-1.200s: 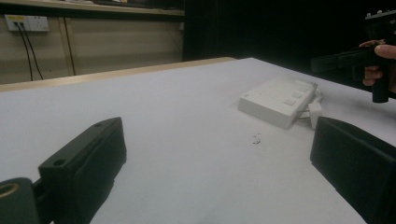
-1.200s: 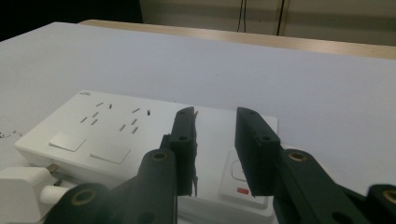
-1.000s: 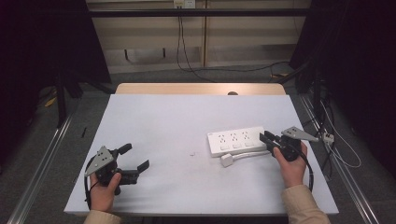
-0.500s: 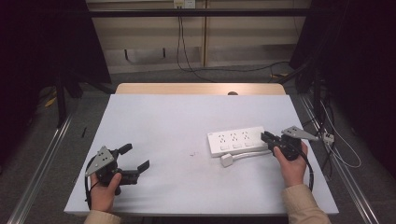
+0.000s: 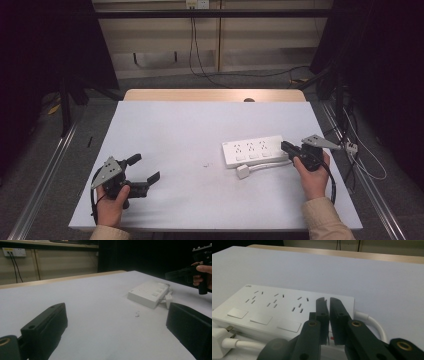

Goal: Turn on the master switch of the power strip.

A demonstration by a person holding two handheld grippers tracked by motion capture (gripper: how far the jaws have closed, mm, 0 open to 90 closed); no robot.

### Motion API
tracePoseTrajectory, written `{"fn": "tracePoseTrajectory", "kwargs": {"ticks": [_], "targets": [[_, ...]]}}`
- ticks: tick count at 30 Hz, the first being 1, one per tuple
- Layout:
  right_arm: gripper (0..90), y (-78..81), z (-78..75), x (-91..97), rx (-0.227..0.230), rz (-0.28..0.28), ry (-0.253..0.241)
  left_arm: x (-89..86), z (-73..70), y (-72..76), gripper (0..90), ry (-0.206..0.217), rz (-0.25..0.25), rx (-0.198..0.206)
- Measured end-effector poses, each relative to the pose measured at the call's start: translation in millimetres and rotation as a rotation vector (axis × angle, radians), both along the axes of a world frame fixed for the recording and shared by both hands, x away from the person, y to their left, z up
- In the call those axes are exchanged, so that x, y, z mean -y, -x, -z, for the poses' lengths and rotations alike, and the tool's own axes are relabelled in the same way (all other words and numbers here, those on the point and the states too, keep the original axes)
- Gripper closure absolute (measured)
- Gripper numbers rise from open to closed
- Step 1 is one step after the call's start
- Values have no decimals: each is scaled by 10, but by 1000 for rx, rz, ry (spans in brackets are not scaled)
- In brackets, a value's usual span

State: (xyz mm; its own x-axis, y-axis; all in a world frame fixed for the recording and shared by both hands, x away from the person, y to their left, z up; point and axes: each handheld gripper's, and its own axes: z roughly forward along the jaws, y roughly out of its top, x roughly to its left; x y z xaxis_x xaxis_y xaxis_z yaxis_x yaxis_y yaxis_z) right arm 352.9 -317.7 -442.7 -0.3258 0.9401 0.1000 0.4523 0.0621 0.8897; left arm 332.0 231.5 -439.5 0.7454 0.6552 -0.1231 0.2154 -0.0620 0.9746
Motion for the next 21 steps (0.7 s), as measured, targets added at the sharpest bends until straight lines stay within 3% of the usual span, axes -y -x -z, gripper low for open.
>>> {"fn": "tracePoseTrajectory", "kwargs": {"ticks": [21], "targets": [[900, -54, 40, 4, -61, 5, 16, -5, 5, -1, 33, -1, -4, -3]]}}
